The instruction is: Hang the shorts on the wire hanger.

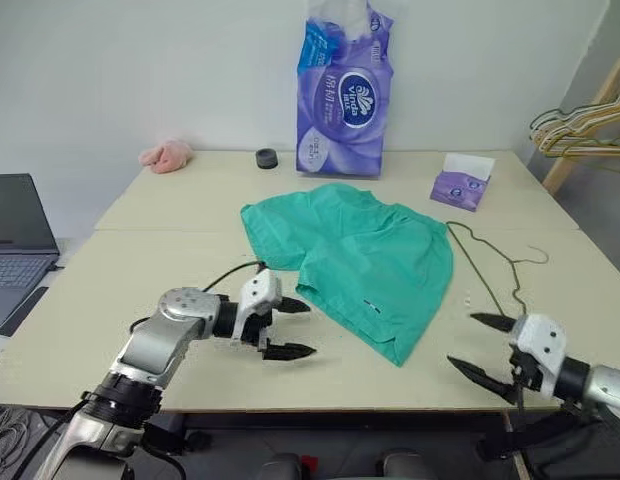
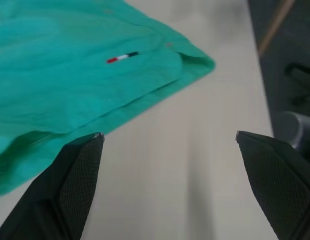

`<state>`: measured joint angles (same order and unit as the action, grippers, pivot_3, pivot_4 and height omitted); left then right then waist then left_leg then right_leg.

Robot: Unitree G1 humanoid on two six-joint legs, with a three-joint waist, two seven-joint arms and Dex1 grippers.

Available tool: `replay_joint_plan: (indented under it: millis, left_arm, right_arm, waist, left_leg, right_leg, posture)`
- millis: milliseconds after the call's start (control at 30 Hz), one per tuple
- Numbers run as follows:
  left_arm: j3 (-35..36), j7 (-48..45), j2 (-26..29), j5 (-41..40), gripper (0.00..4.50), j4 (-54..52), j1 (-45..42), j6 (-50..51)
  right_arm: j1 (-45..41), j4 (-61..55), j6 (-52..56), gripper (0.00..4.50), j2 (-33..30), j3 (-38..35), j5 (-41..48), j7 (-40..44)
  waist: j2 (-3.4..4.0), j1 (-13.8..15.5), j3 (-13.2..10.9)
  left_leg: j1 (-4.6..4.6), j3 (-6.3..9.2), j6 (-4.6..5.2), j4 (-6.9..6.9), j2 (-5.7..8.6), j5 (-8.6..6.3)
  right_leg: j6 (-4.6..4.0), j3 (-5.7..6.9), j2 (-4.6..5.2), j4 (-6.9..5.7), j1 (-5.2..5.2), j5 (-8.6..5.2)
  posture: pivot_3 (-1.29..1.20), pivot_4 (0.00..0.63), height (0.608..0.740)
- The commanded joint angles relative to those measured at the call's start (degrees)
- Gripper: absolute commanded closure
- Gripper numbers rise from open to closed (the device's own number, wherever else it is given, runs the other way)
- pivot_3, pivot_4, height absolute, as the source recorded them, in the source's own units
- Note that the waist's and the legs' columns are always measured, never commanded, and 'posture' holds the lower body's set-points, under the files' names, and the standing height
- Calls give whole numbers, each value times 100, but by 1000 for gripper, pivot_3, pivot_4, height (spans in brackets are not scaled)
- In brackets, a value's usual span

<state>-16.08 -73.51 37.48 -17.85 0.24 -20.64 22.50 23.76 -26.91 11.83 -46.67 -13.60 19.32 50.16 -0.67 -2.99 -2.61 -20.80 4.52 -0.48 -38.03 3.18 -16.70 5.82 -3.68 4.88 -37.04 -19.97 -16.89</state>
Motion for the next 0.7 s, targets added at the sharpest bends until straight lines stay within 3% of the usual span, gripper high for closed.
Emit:
replay_joint_plan:
  millis: [33,433,700]
  left_arm:
    - [-585,-60,-552,276,20,283,-627,171]
    - [-1594,694,-2056,1037,20,959,-1602,931]
    - [-1936,1177,-2215,1797,20,1368,-1783,762]
  right_arm:
    - [110,-160,-234,0,-85,-133,-104,165]
    - [343,-146,-596,0,127,-133,-318,142]
    - [327,-89,-728,0,128,-163,-327,159]
  waist:
    - [0,5,-1]
    - [-18,-127,-12]
    - [-20,-208,-14]
  left_leg:
    - [1,0,0,-5,1,0]
    - [0,-3,1,-4,2,0]
    - [0,-3,1,-4,3,0]
  right_leg:
    - [0,0,0,0,6,0]
    - [5,-6,0,7,35,-1]
    - [6,-7,0,7,34,-2]
  posture:
    - [-169,18,740]
    - [-211,27,740]
    - [-212,28,740]
